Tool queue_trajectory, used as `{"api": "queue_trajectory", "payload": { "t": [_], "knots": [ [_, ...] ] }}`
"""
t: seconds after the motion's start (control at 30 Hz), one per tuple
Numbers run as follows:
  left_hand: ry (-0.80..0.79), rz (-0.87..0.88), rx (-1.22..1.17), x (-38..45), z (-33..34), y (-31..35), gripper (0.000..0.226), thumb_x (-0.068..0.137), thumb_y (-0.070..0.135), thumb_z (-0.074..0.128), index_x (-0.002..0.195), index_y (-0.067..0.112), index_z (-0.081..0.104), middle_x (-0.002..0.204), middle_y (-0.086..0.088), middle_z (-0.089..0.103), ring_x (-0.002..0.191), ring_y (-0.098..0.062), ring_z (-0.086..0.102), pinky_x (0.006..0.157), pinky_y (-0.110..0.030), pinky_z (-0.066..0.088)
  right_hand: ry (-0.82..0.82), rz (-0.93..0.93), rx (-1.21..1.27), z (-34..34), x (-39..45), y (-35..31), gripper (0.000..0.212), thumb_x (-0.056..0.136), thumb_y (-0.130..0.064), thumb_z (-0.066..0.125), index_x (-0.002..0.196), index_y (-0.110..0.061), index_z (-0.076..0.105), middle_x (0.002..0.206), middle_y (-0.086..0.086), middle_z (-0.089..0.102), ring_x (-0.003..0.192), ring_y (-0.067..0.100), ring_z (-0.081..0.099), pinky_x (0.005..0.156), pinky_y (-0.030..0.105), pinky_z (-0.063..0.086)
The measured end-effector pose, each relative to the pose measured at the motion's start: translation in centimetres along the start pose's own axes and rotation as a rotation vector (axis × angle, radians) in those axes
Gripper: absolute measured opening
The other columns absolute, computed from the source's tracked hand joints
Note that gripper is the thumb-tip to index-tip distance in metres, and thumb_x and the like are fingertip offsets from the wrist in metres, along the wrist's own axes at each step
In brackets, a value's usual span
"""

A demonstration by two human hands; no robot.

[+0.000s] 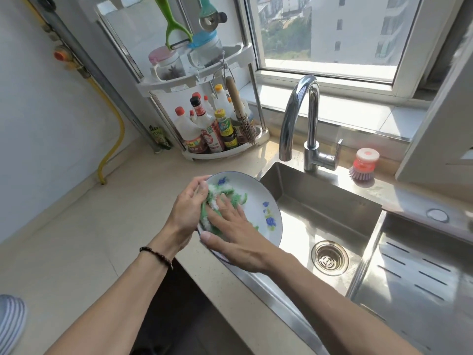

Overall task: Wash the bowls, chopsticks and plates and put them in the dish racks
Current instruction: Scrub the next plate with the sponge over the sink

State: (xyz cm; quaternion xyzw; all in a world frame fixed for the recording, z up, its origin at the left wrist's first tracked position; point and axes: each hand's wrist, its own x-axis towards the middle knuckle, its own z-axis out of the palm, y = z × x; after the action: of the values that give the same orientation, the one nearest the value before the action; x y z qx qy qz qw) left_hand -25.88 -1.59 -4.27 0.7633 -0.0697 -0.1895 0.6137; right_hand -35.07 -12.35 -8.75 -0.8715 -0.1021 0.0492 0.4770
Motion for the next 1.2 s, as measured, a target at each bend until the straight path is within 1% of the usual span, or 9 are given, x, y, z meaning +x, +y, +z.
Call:
{"api": "queue_trajectory", "payload": {
  "t": [0.13,0.33,0.43,0.53,0.67,0.8,0.9,1.07,1.2],
  "knots": [
    [0.02,0.044,0.041,-0.3,-0.2,-0.6,0.027,0.109,0.025,0.036,0.121,0.022,0.06,0.114,-0.011,0.072,0.107,-0.029,0.07,0.095,-0.048,0.055,-0.088,-0.025,-0.076,-1.8,-0.3,1.3,0.086,0.087,-0.077,0.021,0.159,-0.031,0.017,0.167,-0.003,-0.009,0.152,0.008,-0.017,0.12,0.043,-0.019],
    [0.236,0.138,0.064,0.3,-0.1,-0.2,0.024,0.11,0.025,0.036,0.118,0.03,0.058,0.114,-0.003,0.07,0.105,-0.021,0.068,0.091,-0.041,0.057,-0.138,-0.036,-0.112,-1.2,-1.6,0.8,0.079,0.094,-0.065,0.049,0.159,-0.033,0.017,0.167,-0.006,-0.006,0.151,0.003,-0.014,0.12,0.042,-0.021],
    [0.347,0.209,0.21,0.2,0.2,-0.4,0.028,0.109,0.031,0.034,0.129,0.028,0.053,0.117,0.001,0.067,0.108,-0.018,0.064,0.093,-0.041,0.055,-0.123,0.01,-0.227,-1.4,-1.8,1.8,0.082,0.091,-0.068,0.05,0.158,-0.031,0.022,0.168,-0.005,-0.001,0.154,0.009,-0.002,0.12,0.052,-0.019],
    [0.491,0.254,0.316,-0.2,1.2,-0.6,0.036,0.108,0.034,0.032,0.139,0.026,0.048,0.124,0.001,0.063,0.111,-0.018,0.059,0.095,-0.041,0.052,-0.044,-0.006,-0.074,-0.1,-1.1,0.7,0.088,0.083,-0.067,0.055,0.158,-0.034,0.022,0.168,-0.004,0.001,0.154,0.011,0.0,0.118,0.051,-0.021],
    [0.407,0.282,0.331,-0.2,0.5,-0.7,0.041,0.103,0.042,0.032,0.138,0.029,0.048,0.12,0.005,0.063,0.11,-0.018,0.06,0.097,-0.043,0.052,-0.027,0.056,-0.16,-0.1,-1.6,2.8,0.088,0.088,-0.055,0.065,0.158,-0.037,0.016,0.168,-0.006,-0.003,0.154,0.011,-0.002,0.116,0.051,-0.024],
    [0.554,0.194,0.323,-0.1,1.4,-0.8,0.04,0.109,0.032,0.03,0.146,0.026,0.044,0.126,0.005,0.057,0.111,-0.014,0.053,0.095,-0.031,0.045,0.002,0.055,-0.114,0.4,-1.0,1.9,0.09,0.087,-0.051,0.069,0.159,-0.035,0.016,0.168,-0.001,0.004,0.154,0.015,0.003,0.118,0.054,-0.022],
    [0.522,0.156,0.264,0.3,1.0,-1.1,0.04,0.109,0.032,0.03,0.147,0.028,0.044,0.139,-0.001,0.056,0.125,-0.02,0.053,0.106,-0.042,0.046,-0.008,0.012,-0.165,0.2,-1.0,2.2,0.088,0.087,-0.052,0.068,0.158,-0.041,0.016,0.168,-0.005,0.005,0.153,0.015,0.012,0.117,0.054,-0.023],
    [0.565,0.112,0.286,0.4,1.8,-1.1,0.04,0.109,0.033,0.031,0.145,0.029,0.047,0.137,-0.001,0.059,0.123,-0.022,0.055,0.104,-0.044,0.047,-0.013,0.114,-0.287,-0.1,-0.6,3.4,0.095,0.084,-0.056,0.067,0.155,-0.051,0.004,0.168,0.008,-0.002,0.155,0.026,0.001,0.117,0.061,-0.018],
    [0.525,0.094,0.264,0.7,1.4,-1.4,0.039,0.109,0.032,0.032,0.145,0.028,0.047,0.136,-0.001,0.059,0.122,-0.02,0.055,0.105,-0.043,0.048,-0.026,0.097,-0.263,-0.2,-1.0,3.9,0.087,0.089,-0.055,0.063,0.156,-0.049,0.006,0.168,-0.005,-0.004,0.155,0.02,0.002,0.115,0.063,-0.021]
  ]
}}
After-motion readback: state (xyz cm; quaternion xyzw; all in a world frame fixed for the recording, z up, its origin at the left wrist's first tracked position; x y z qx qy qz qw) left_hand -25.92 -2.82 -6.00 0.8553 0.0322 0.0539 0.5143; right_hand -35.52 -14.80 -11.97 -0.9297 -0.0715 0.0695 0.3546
